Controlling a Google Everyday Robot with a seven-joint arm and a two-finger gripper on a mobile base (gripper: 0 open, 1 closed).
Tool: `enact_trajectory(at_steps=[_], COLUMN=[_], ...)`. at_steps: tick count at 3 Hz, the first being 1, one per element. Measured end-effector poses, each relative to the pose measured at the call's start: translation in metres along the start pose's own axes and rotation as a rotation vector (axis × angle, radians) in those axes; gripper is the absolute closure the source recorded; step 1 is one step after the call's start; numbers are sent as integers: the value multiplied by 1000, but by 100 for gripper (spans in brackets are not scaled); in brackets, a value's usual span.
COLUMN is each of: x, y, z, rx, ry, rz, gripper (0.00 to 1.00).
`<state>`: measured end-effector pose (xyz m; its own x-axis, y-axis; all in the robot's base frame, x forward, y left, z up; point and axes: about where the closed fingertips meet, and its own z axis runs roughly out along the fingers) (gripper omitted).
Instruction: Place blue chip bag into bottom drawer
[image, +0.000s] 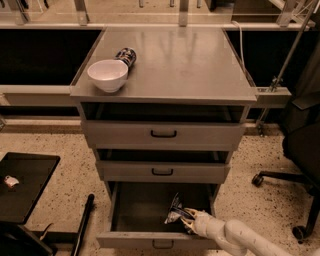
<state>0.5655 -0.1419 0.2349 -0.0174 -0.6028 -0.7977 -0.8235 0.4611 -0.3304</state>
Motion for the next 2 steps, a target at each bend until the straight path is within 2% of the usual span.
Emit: enact_trajectory(at_steps=[2], x=[12], y=[19], z=[52], rx=[-83], ry=[52], rz=[-38], gripper=[100])
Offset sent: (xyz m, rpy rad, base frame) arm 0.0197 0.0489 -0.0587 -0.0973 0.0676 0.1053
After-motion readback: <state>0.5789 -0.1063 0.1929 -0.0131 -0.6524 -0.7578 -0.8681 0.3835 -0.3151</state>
